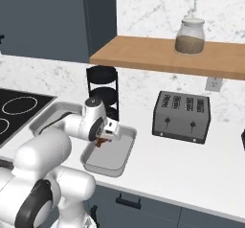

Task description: Place one broccoli and one chicken drumstick in each tupperware on the nearby counter, to pack two identical lunches.

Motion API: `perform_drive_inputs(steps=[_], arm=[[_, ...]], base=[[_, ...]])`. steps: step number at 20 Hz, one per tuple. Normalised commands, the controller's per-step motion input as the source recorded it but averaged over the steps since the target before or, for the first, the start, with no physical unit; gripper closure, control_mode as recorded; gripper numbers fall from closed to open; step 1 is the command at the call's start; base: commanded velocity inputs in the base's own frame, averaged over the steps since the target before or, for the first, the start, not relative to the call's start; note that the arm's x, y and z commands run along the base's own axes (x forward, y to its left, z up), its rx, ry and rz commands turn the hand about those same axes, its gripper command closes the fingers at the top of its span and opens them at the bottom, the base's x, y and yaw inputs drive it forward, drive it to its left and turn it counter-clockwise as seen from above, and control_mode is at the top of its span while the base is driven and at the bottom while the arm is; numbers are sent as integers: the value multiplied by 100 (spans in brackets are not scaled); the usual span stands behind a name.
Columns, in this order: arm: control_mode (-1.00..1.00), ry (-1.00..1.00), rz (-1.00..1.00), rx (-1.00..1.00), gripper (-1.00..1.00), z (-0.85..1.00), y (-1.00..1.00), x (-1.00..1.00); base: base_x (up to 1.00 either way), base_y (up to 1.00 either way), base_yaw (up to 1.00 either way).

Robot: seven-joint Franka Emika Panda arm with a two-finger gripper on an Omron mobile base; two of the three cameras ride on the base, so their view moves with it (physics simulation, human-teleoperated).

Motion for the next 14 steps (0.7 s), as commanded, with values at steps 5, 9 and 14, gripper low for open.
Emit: perform_drive_inputs(steps=[5, 9, 14], arm=[[-100, 8, 0, 0, 100, -31, -12, 0], [-100, 0, 0, 0, -100, -37, 0, 7], [-100, 0, 0, 1, -100, -15, -5, 7]], base=[[0, 0, 0], [0, 0, 0], [0, 0, 0]])
